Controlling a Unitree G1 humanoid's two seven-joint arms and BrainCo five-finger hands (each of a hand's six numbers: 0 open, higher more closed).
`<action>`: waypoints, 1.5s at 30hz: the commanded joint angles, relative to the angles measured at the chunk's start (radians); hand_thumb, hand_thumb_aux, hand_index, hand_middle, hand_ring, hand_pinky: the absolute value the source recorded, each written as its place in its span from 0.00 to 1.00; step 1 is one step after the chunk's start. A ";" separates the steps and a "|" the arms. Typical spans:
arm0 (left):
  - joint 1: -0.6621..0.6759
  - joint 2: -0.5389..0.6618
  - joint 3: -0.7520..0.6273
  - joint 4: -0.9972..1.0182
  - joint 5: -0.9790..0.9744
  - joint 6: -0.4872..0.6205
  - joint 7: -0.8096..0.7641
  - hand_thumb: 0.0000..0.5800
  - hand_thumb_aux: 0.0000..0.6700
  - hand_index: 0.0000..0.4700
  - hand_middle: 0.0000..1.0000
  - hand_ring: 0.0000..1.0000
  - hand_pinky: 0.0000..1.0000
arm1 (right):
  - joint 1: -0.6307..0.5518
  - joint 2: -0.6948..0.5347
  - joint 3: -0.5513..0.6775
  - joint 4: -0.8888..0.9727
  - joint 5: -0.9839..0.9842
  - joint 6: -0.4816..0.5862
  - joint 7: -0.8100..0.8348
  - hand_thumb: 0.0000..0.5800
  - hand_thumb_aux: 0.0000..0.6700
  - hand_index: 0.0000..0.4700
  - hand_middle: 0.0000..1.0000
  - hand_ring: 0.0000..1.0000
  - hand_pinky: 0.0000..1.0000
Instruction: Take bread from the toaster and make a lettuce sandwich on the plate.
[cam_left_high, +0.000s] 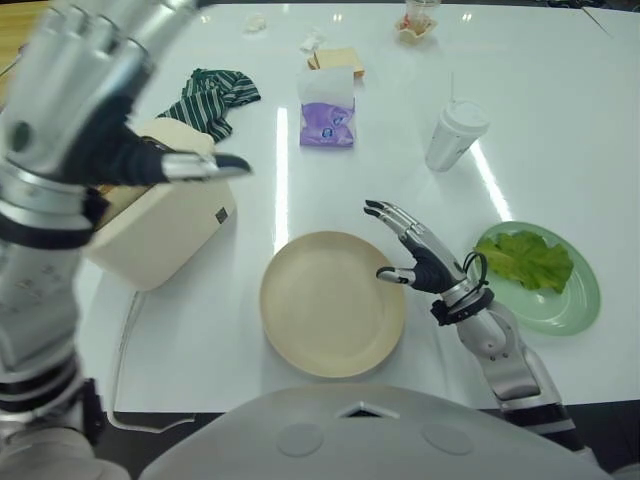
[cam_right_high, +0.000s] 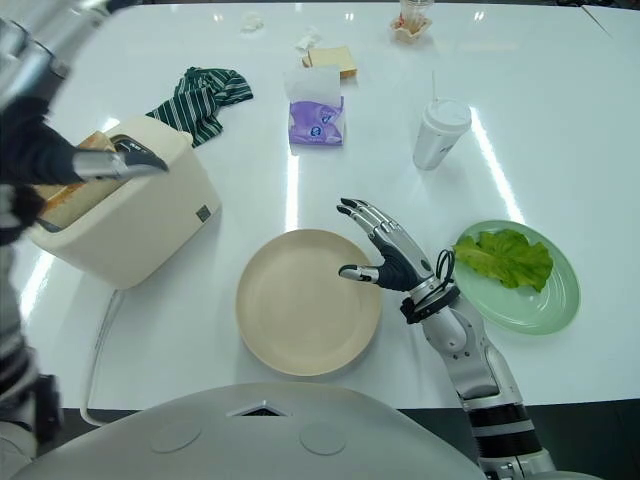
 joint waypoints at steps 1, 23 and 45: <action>0.111 0.126 0.087 0.199 0.099 -0.117 0.014 0.00 0.00 0.00 0.00 0.00 0.00 | 0.003 0.004 0.007 0.000 -0.002 0.005 -0.005 0.00 0.00 0.00 0.00 0.00 0.00; 0.210 0.372 -0.051 0.797 0.305 -0.221 0.286 0.00 0.00 0.00 0.00 0.00 0.00 | 0.052 0.016 -0.003 -0.046 -0.013 0.016 -0.020 0.00 0.00 0.00 0.00 0.00 0.00; 0.315 0.219 0.045 0.465 0.054 -0.068 0.117 1.00 1.00 1.00 0.00 0.00 0.00 | 0.074 0.020 -0.016 -0.086 -0.004 0.027 -0.016 0.00 0.00 0.00 0.00 0.00 0.00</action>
